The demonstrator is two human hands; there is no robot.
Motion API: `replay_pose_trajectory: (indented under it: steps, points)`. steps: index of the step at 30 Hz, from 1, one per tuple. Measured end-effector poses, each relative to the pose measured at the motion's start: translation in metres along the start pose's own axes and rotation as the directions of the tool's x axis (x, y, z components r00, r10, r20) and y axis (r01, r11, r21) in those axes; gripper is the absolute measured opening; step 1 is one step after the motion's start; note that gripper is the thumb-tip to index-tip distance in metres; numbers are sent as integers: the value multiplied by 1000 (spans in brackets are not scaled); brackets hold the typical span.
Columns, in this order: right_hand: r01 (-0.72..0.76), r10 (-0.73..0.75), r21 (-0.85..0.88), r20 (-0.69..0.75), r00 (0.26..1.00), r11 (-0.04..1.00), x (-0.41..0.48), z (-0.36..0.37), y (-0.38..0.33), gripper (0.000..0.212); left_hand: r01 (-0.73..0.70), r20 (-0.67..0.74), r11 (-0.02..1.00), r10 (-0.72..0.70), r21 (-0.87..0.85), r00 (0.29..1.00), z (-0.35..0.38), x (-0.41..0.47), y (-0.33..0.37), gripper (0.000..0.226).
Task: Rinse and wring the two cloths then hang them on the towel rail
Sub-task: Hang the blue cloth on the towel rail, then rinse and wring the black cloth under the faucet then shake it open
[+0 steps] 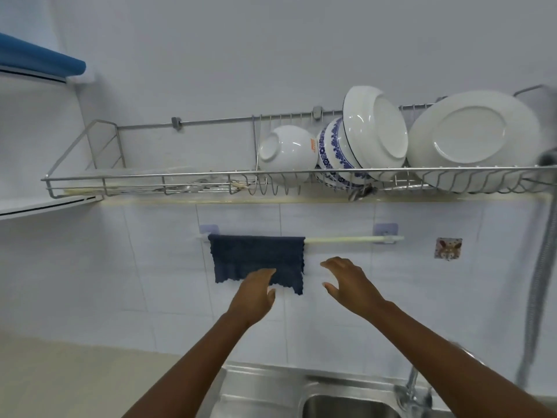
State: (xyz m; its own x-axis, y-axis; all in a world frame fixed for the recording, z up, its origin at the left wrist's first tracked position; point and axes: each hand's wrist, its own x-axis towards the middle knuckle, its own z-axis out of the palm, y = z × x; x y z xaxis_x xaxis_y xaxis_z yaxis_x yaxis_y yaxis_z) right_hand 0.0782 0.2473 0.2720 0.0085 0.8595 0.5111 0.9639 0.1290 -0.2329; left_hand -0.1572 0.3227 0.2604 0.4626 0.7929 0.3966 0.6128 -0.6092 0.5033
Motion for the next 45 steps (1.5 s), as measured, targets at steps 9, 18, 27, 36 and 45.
replay_pose_trajectory:
  steps: [9, 18, 27, 36, 45]
  points:
    - [-137, 135, 71, 41, 990, 988, -131, -11, 56, 45, -70, 182, 998, 70, -8, 981, 91, -64, 81, 51]
    - [-293, 275, 91, 174, 946, 952, -249, -11, 107, 43, -45, 373, 995, 76, -92, 925, 190, -126, 146, 50]
    - [-412, 364, 52, 378, 851, 909, -337, 31, 139, 40, 44, 558, 996, 10, -83, 830, 278, -196, 161, 45]
    - [-543, 457, -49, 607, 650, 838, -359, 96, 163, 32, 217, 689, 976, -161, 5, 707, 334, -214, 130, 47]
    - [-714, 496, 94, 656, 568, 694, -378, 166, 184, 51, 302, 710, 953, -226, 20, 667, 362, -221, 101, 49]
